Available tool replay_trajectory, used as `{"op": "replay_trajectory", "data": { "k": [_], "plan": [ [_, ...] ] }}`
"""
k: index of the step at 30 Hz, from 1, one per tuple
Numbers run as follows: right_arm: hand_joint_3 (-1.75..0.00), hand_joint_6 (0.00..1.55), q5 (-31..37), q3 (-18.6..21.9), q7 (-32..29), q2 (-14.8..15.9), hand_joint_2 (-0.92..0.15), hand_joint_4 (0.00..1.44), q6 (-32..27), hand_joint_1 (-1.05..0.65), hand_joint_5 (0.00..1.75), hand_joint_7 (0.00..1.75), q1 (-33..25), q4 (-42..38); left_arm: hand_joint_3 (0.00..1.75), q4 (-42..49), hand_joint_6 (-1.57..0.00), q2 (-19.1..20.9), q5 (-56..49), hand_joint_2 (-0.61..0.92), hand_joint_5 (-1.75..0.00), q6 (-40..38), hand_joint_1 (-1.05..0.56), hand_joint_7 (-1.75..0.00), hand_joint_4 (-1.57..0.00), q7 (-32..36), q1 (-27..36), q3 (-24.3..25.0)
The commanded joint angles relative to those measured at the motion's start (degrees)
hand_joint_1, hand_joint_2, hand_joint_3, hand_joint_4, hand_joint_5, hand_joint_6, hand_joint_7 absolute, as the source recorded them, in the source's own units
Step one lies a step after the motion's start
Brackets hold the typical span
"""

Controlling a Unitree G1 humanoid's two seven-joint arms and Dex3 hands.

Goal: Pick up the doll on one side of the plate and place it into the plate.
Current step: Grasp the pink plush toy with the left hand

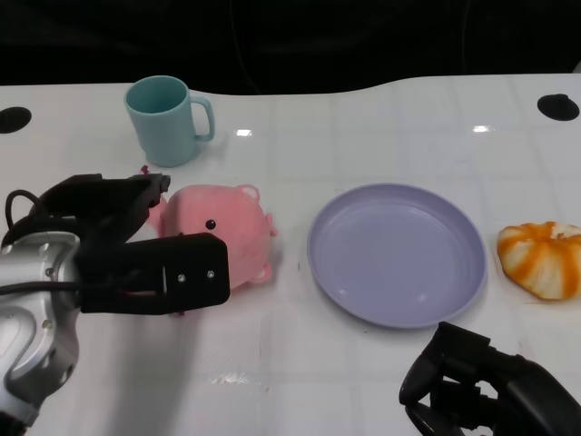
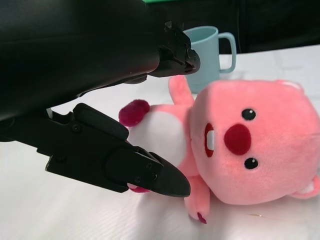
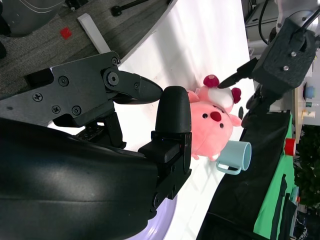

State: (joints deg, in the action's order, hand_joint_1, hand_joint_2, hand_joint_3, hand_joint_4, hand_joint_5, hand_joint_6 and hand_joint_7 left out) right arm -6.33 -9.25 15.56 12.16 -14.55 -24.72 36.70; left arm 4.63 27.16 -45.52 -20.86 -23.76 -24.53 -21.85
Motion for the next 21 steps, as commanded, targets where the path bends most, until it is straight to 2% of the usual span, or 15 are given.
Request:
{"op": "replay_trajectory", "data": {
  "k": [1,8,15,21],
  "plan": [
    [-0.62,0.45,0.27,-0.30,-0.21,0.42,-0.88,0.65,-0.24,-0.22,1.75,1.67,-0.31,0.63,0.00,3.92,-0.19,-0.44,-0.13,0.90,-0.23,1.02,-0.70,-0.01,-0.01,1.63,-2.45,-0.20],
    [-0.61,0.45,0.28,-0.40,-0.31,0.20,-0.87,0.64,-0.06,-0.23,1.75,1.67,-0.17,0.40,0.00,16.52,-0.18,-2.70,-0.92,0.91,-0.22,4.01,-0.69,0.00,-0.03,5.32,-6.85,-2.92],
    [-0.61,0.45,-0.06,-0.24,-0.24,0.12,-0.88,0.64,-0.01,-0.24,1.75,1.67,-0.45,0.44,0.00,31.41,-0.21,-5.30,-0.58,0.90,-0.20,10.22,-0.68,-0.01,-0.05,14.06,-9.95,-4.91],
    [-0.60,0.45,0.00,-0.11,-0.02,0.30,-0.88,0.64,0.37,-0.25,1.75,1.67,-0.62,0.30,0.00,43.27,-0.22,-7.94,0.68,0.89,-0.20,13.96,-0.65,-0.01,-0.06,17.60,-13.32,-6.27]
  ]
}}
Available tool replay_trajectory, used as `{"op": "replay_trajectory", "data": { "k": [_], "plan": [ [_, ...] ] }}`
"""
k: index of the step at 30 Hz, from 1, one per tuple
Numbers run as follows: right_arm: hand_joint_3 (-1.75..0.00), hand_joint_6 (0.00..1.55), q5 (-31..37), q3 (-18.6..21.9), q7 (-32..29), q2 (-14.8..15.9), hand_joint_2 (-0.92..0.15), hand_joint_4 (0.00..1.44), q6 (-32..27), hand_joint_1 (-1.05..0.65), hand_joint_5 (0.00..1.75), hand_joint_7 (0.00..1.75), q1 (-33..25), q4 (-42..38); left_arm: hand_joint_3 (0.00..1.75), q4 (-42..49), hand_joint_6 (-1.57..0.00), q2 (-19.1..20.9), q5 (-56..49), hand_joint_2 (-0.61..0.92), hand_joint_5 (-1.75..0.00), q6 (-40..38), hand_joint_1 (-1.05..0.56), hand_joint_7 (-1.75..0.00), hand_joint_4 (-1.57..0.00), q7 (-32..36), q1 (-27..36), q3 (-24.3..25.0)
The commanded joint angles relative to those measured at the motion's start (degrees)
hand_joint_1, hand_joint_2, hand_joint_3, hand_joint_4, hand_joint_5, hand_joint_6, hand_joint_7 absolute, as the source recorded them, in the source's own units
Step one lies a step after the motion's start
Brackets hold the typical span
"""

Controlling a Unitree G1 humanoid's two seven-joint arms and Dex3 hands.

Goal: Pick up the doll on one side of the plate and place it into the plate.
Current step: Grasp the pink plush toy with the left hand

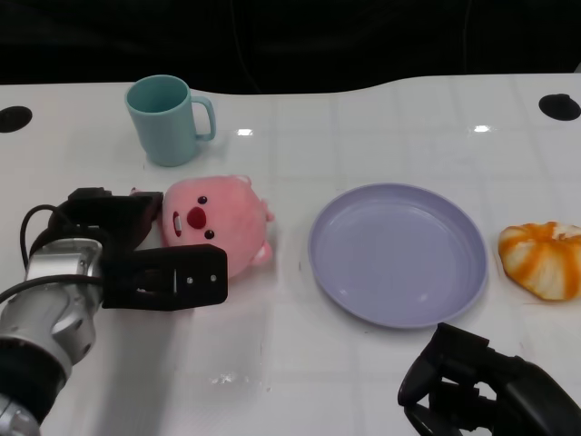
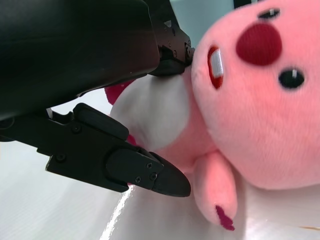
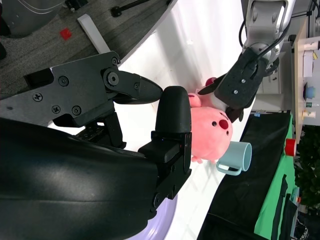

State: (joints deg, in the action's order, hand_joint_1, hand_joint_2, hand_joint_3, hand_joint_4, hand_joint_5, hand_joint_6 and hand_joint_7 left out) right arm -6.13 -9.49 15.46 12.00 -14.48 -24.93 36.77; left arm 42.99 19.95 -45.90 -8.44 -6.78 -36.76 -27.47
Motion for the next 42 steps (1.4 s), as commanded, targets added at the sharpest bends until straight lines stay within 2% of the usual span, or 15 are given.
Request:
{"op": "replay_trajectory", "data": {
  "k": [1,5,8,9,11,12,14,17,20,23,25,27,33,37,42],
  "plan": [
    [-0.60,0.45,-0.30,0.18,0.14,0.50,-0.88,0.64,0.19,-0.24,1.75,1.67,-0.44,0.27,0.00,6.67,-0.22,-1.10,1.41,0.89,-0.20,2.38,-0.63,-0.01,-0.07,1.13,-1.63,-0.66],
    [-0.59,0.45,-0.59,0.34,0.40,0.60,-0.88,0.64,0.07,-0.24,1.75,1.67,-0.62,0.41,0.00,13.58,-0.32,-2.74,2.52,0.88,-0.20,5.17,-0.49,-0.04,-0.16,3.55,-3.67,-0.90],
    [-0.59,0.45,-0.68,0.39,0.47,0.53,-0.88,0.64,0.29,-0.25,1.75,1.67,-0.81,0.40,0.03,18.24,-0.78,-3.82,5.91,0.91,-0.18,9.83,-0.24,-0.07,-0.65,6.74,-4.07,1.31],
    [-0.59,0.45,-0.73,0.42,0.51,0.51,-0.88,0.64,0.32,-0.25,1.75,1.67,-0.87,0.43,0.03,19.50,-1.02,-4.03,6.63,0.91,-0.63,11.04,-0.22,-0.08,-0.86,7.80,-4.18,1.66],
    [-0.59,0.45,-0.75,0.51,0.46,0.49,-0.88,0.64,0.11,-0.25,1.75,1.67,-0.96,0.63,0.02,21.64,-1.23,-4.23,7.05,0.91,-1.23,12.79,-0.21,-0.07,-0.84,9.64,-4.48,1.43],
    [-0.59,0.45,-0.59,0.56,0.52,0.59,-0.88,0.64,0.40,-0.25,1.75,1.67,-0.97,0.57,0.01,22.58,-1.33,-4.26,6.77,0.91,-1.45,13.30,-0.21,-0.09,-0.83,10.45,-4.59,0.92],
    [-0.59,0.45,-0.51,0.67,0.66,0.71,-0.88,0.64,0.65,-0.25,1.75,1.67,-0.95,0.50,0.02,23.80,-1.42,-4.31,6.03,0.92,-1.56,13.69,-0.22,-0.12,-0.81,11.99,-4.76,-0.18],
    [-0.59,0.45,-0.57,0.77,0.72,0.70,-0.89,0.64,0.29,-0.25,1.75,1.66,-0.87,0.53,0.23,24.43,-0.80,-4.47,5.28,0.92,-1.73,13.41,-0.23,-1.33,-0.75,14.25,-4.76,-1.55],
    [-0.59,0.45,-0.85,0.96,0.78,0.56,-0.88,0.64,0.18,-0.25,1.75,1.66,-0.84,0.20,0.36,24.44,-0.58,-4.57,5.74,0.92,-1.74,14.08,-0.25,-1.67,-0.75,15.49,-4.52,-1.60],
    [-0.59,0.45,-1.17,1.25,0.98,0.52,-0.88,0.64,0.58,-0.24,1.75,1.66,-0.86,-0.34,0.35,24.15,-0.51,-4.37,5.74,0.92,-1.75,14.86,-0.28,-1.73,-0.73,16.61,-4.50,-1.99],
    [-0.59,0.45,-1.22,1.26,0.96,0.49,-0.89,0.64,0.49,-0.25,1.75,1.66,-0.89,-0.43,0.33,23.43,-0.59,-4.04,6.24,0.92,-1.74,15.36,-0.29,-1.50,-0.66,17.25,-4.41,-1.66],
    [-0.59,0.45,-0.85,1.07,0.90,0.56,-0.89,0.65,0.73,-0.25,1.75,1.66,-0.73,-0.56,0.32,22.57,-0.55,-3.72,7.38,0.92,-1.74,16.19,-0.26,-1.69,-0.71,17.96,-4.14,-0.56],
    [-0.59,0.45,-0.63,0.96,0.53,0.14,-0.89,0.65,0.63,-0.26,1.75,1.66,0.62,-1.53,0.32,19.77,-0.63,-2.24,9.95,0.89,-1.75,20.48,-0.15,-1.75,-0.81,22.97,-3.26,2.41],
    [-0.59,0.45,-1.21,1.14,0.66,-0.16,-0.89,0.64,0.83,-0.25,1.75,1.66,1.16,-2.53,0.79,17.57,-0.68,-1.78,12.13,0.64,-1.75,21.43,-0.11,-1.75,-0.83,23.30,-3.15,4.91],
    [-0.59,0.45,-0.91,1.61,0.72,-0.02,-0.88,0.64,1.94,-0.24,1.75,1.65,0.95,-3.19,0.92,10.64,-0.68,-1.14,13.82,0.62,-1.75,21.67,-0.09,-1.75,-0.84,21.55,-1.53,6.84]
  ]
}}
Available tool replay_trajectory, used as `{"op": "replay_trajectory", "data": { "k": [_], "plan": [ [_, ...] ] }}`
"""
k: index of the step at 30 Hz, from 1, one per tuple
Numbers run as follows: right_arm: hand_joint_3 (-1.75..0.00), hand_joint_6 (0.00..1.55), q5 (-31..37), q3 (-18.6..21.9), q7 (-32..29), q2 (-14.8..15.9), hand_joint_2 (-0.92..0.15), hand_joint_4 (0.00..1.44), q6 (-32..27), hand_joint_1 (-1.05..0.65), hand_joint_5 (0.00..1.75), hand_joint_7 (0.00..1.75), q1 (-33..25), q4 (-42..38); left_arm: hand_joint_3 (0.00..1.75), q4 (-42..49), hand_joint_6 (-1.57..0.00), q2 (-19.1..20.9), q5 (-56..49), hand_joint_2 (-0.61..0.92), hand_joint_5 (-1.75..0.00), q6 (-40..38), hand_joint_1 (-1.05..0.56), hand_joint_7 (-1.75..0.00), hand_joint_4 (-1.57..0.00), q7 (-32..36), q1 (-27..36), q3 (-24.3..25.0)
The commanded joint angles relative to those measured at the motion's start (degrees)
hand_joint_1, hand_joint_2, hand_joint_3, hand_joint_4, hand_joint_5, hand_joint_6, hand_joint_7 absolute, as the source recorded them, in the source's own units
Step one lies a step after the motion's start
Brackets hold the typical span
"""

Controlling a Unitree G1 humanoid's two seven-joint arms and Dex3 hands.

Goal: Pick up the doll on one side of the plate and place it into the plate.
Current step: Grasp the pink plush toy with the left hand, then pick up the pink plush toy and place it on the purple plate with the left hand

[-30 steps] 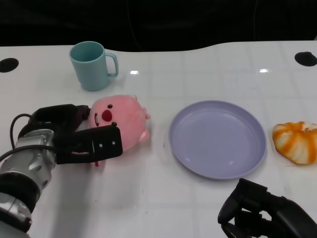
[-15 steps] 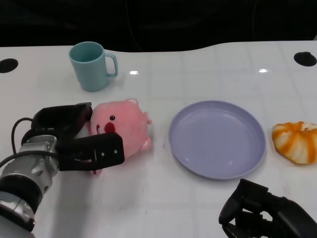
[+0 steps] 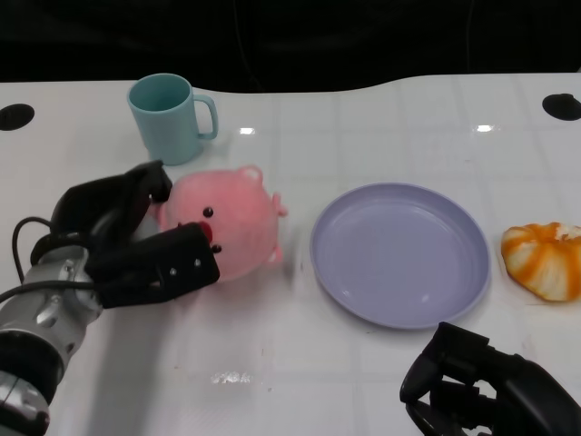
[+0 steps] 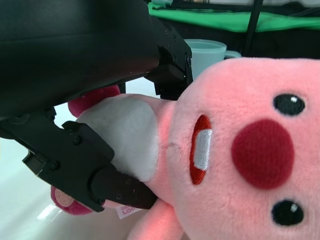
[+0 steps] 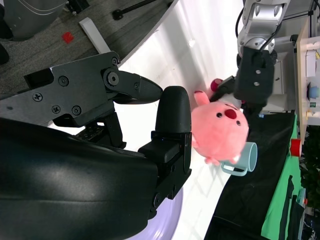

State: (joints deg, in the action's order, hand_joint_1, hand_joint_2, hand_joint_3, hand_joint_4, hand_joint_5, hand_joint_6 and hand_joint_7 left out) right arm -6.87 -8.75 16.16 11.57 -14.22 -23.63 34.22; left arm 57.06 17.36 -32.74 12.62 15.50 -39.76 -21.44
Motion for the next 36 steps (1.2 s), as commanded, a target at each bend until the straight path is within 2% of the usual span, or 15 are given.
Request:
{"op": "replay_trajectory", "data": {
  "k": [1,4,9,11,12,15,19,21,25,28,36],
  "plan": [
    [-0.59,0.45,-0.08,0.87,0.09,0.45,-0.88,0.64,2.14,-0.24,1.75,1.65,-0.45,-0.86,0.84,-4.67,-0.69,1.66,0.27,0.63,-1.75,0.59,-0.11,-1.75,-0.85,-0.78,1.75,0.67],
    [-0.59,0.45,-0.34,0.75,0.10,0.41,-0.89,0.65,2.06,-0.23,1.75,1.65,-0.77,-0.64,0.78,-9.06,-0.70,1.63,0.51,0.63,-1.75,-0.20,-0.10,-1.75,-0.88,-2.37,2.42,1.23],
    [-0.60,0.45,-0.12,0.44,0.08,0.35,-0.88,0.66,2.85,-0.23,1.75,1.66,-1.39,-0.60,0.84,-15.91,-0.69,0.81,1.00,0.57,-1.75,-1.60,-0.10,-1.75,-0.85,-5.39,3.05,1.99],
    [-0.60,0.45,0.12,0.27,0.12,0.43,-0.88,0.65,3.23,-0.23,1.75,1.66,-1.59,-0.76,0.99,-18.11,-0.72,-0.68,2.80,0.50,-1.75,-2.00,-0.09,-1.75,-0.87,-7.01,3.37,2.93],
    [-0.60,0.45,0.25,0.18,0.10,0.48,-0.89,0.65,3.27,-0.23,1.75,1.66,-1.67,-0.74,1.14,-19.00,-0.75,-1.34,3.58,0.45,-1.75,-2.24,-0.09,-1.75,-0.89,-7.66,3.51,3.29],
    [-0.60,0.45,0.13,-0.07,0.01,0.45,-0.89,0.65,2.34,-0.21,1.75,1.66,-1.90,-0.09,1.31,-21.21,-0.78,-3.52,4.31,0.38,-1.75,-3.03,-0.09,-1.75,-0.93,-8.94,3.19,3.14],
    [-0.60,0.45,1.08,-0.45,-0.19,0.59,-0.88,0.64,2.66,-0.21,1.75,1.66,-2.01,0.23,1.25,-21.44,-0.77,-6.48,2.85,0.38,-1.75,-4.14,-0.12,-1.75,-0.92,-9.42,1.24,1.58],
    [-0.60,0.45,1.20,-0.52,-0.20,0.52,-0.88,0.64,2.73,-0.23,1.75,1.66,-2.10,0.32,1.23,-21.31,-0.82,-7.45,2.83,0.38,-1.75,-4.92,-0.11,-1.61,-0.92,-9.89,0.75,1.38],
    [-0.59,0.45,0.33,-0.75,-0.08,0.04,-0.89,0.65,2.38,-0.23,1.75,1.66,-2.28,0.55,1.30,-19.38,-0.79,-10.79,2.27,0.35,-1.75,-5.41,-0.10,-1.73,-0.96,-9.29,-0.94,0.28],
    [-0.59,0.44,0.65,-1.31,-0.16,-0.02,-0.89,0.64,2.08,-0.23,1.75,1.66,-2.27,0.76,1.34,-17.71,-0.79,-13.28,1.00,0.34,-1.75,-5.67,-0.11,-1.74,-0.97,-8.99,-2.13,-1.25],
    [-0.58,0.43,1.19,-2.38,-0.68,0.17,-0.90,0.63,1.30,-0.24,1.75,1.67,-2.61,1.42,1.25,-11.57,-0.74,-18.12,-1.89,0.42,-1.75,-6.39,-0.14,-1.75,-0.93,-8.12,-5.97,-4.50]
  ]
}}
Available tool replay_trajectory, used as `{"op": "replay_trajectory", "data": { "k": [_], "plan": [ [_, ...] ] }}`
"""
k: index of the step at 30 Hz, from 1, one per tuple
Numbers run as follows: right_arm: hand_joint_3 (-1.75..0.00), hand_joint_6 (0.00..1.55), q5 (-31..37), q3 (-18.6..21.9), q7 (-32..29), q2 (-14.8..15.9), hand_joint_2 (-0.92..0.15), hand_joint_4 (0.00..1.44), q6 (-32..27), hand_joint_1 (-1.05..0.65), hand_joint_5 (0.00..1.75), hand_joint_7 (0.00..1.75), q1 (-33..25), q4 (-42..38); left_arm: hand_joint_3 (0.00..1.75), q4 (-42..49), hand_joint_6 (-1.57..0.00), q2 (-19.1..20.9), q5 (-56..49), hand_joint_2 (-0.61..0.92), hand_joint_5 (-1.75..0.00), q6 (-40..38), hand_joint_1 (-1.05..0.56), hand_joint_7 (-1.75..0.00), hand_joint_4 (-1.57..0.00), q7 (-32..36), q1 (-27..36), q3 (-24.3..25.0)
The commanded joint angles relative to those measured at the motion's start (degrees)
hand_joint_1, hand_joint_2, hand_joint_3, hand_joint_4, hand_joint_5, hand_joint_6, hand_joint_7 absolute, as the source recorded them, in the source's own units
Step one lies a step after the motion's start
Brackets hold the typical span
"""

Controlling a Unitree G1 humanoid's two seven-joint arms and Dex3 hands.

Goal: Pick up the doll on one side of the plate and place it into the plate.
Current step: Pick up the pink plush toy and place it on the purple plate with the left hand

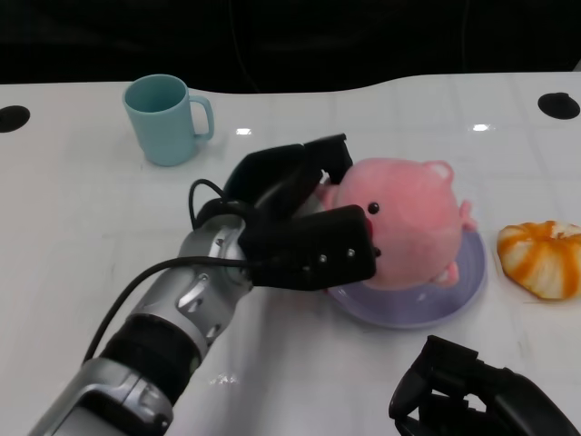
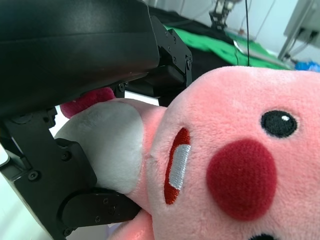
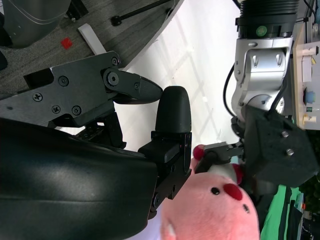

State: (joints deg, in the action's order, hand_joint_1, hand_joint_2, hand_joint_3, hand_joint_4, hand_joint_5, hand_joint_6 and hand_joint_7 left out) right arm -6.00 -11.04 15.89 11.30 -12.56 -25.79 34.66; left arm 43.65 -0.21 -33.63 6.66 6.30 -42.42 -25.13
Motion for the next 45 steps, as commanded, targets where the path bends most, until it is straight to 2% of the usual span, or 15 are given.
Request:
{"op": "replay_trajectory", "data": {
  "k": [1,10,12,13,14,17,18,20,21,23,26,29,31,38,45],
  "plan": [
    [-0.58,0.43,0.66,-0.26,-0.52,0.57,-0.90,0.63,-0.31,-0.24,1.75,1.67,-0.56,1.13,1.22,2.80,-0.74,-1.26,-1.47,0.42,-1.75,-0.64,-0.14,-1.75,-0.93,1.36,-4.01,-1.27],
    [-0.57,0.43,1.82,-1.06,-0.75,0.56,-0.91,0.63,0.16,-0.24,1.75,1.67,-1.15,1.66,1.11,10.93,-0.72,-5.26,-1.24,0.46,-1.75,-2.77,-0.17,-1.75,-0.92,1.34,-9.35,-1.64],
    [-0.57,0.44,1.71,-1.09,-0.74,0.42,-0.91,0.63,-0.02,-0.23,1.75,1.67,-1.26,1.80,1.03,12.78,-0.70,-5.71,-1.38,0.49,-1.75,-3.40,-0.17,-1.75,-0.89,1.19,-10.48,-1.71],
    [-0.57,0.44,1.65,-1.09,-0.71,0.41,-0.91,0.63,-0.03,-0.23,1.75,1.67,-1.30,1.82,0.92,13.74,-0.68,-5.99,-1.30,0.53,-1.75,-3.70,-0.18,-1.69,-0.86,1.31,-11.02,-1.60],
    [-0.57,0.43,1.59,-1.08,-0.68,0.40,-0.91,0.63,-0.02,-0.23,1.75,1.67,-1.32,1.84,0.71,14.48,-0.71,-6.22,-1.15,0.61,-1.72,-3.93,-0.19,-1.36,-0.79,1.40,-11.43,-1.45],
    [-0.57,0.43,1.31,-1.02,-0.71,0.33,-0.91,0.63,-0.31,-0.24,1.75,1.67,-1.41,2.06,0.45,16.24,-0.76,-7.06,0.94,0.73,-1.67,-4.42,-0.18,-0.89,-0.74,0.24,-12.30,0.19],
    [-0.57,0.43,1.27,-1.00,-0.71,0.37,-0.91,0.63,-0.52,-0.24,1.75,1.67,-1.41,2.22,0.38,16.56,-0.68,-7.12,1.86,0.78,-1.62,-4.40,-0.19,-0.68,-0.62,-1.02,-12.44,0.70],
    [-0.57,0.43,1.34,-0.96,-0.71,0.45,-0.91,0.63,-0.57,-0.24,1.75,1.67,-1.41,2.35,0.24,16.88,-0.57,-6.71,2.24,0.87,-1.21,-4.18,-0.23,-0.37,-0.42,-3.51,-12.68,0.40],
    [-0.57,0.43,1.40,-0.96,-0.71,0.48,-0.91,0.63,-0.52,-0.24,1.75,1.67,-1.41,2.37,0.21,16.92,-0.48,-6.37,1.69,0.90,-0.93,-4.24,-0.28,-0.23,-0.33,-4.49,-12.83,-0.32],
    [-0.57,0.43,1.24,-0.86,-0.62,0.49,-0.91,0.63,-0.48,-0.24,1.75,1.67,-1.41,2.43,0.21,16.67,-0.34,-5.84,0.84,0.92,-0.63,-4.19,-0.39,-0.08,-0.17,-5.54,-12.76,-1.33],
    [-0.56,0.44,1.10,-0.73,-0.57,0.53,-0.91,0.63,-0.67,-0.24,1.75,1.67,-1.42,2.58,0.22,16.36,-0.22,-5.40,-0.08,0.92,-0.48,-4.21,-0.51,-0.01,-0.02,-5.73,-12.47,-2.38],
    [-0.56,0.44,1.00,-0.56,-0.47,0.63,-0.91,0.64,-0.68,-0.25,1.75,1.67,-1.40,2.55,0.27,15.92,-0.09,-4.81,-1.54,0.92,-0.14,-5.43,-0.64,-0.01,0.00,-7.25,-12.60,-4.01],
    [-0.56,0.44,0.87,-0.41,-0.40,0.66,-0.91,0.64,-0.79,-0.25,1.75,1.67,-1.37,2.60,0.28,15.01,-0.03,-4.32,-1.78,0.92,-0.04,-6.14,-0.71,0.00,0.00,-9.08,-12.62,-4.53],
    [-0.56,0.44,0.81,0.39,0.11,1.07,-0.91,0.65,-0.59,-0.24,1.75,1.67,-1.23,2.55,0.35,9.63,0.00,-1.31,-2.15,0.92,0.00,-5.01,-1.01,0.00,0.00,-13.48,-11.35,-5.61],
    [-0.57,0.45,0.49,0.95,0.49,1.13,-0.91,0.65,-0.48,-0.23,1.75,1.67,-1.09,2.53,0.43,0.52,0.00,2.55,-0.60,0.92,0.00,-4.45,-1.05,0.00,0.00,-16.61,-8.11,-4.53]
  ]
}}
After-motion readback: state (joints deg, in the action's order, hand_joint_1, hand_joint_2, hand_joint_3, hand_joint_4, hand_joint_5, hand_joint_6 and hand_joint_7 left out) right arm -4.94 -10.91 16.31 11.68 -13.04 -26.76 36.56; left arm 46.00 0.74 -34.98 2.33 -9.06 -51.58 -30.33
